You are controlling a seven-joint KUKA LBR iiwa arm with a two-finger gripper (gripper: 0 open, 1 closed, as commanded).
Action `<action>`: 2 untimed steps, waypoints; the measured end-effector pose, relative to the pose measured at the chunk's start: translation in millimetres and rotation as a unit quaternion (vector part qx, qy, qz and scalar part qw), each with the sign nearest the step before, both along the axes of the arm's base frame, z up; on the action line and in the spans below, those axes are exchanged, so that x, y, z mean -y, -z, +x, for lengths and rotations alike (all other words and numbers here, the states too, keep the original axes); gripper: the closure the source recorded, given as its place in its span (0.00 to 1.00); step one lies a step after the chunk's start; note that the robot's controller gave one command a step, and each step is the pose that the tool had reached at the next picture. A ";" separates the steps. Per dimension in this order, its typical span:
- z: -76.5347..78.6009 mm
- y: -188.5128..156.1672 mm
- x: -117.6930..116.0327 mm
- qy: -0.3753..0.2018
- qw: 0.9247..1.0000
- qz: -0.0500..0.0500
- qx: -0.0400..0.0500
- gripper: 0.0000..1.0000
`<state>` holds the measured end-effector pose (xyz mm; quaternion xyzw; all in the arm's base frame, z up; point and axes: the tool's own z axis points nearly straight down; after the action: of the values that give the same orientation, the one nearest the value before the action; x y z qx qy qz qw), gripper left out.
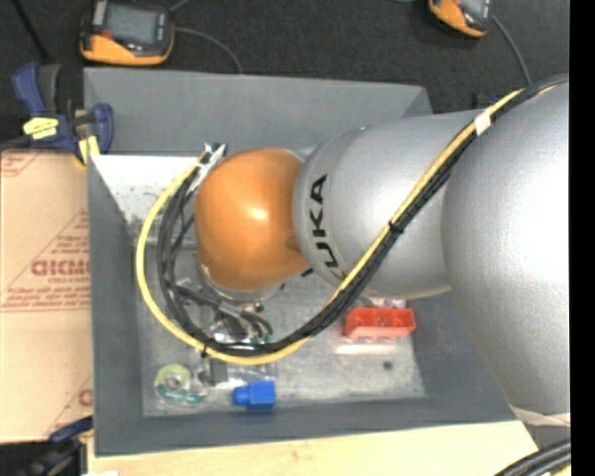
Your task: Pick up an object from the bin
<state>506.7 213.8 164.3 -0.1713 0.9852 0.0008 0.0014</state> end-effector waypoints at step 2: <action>-24.0 89.3 30.6 -0.028 1.000 0.001 0.005 0.00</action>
Offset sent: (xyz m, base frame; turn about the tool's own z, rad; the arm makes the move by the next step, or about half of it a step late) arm -0.0326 0.0028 -0.0568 -0.1844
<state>482.7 183.2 75.0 -0.1992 0.9799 0.0007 0.0064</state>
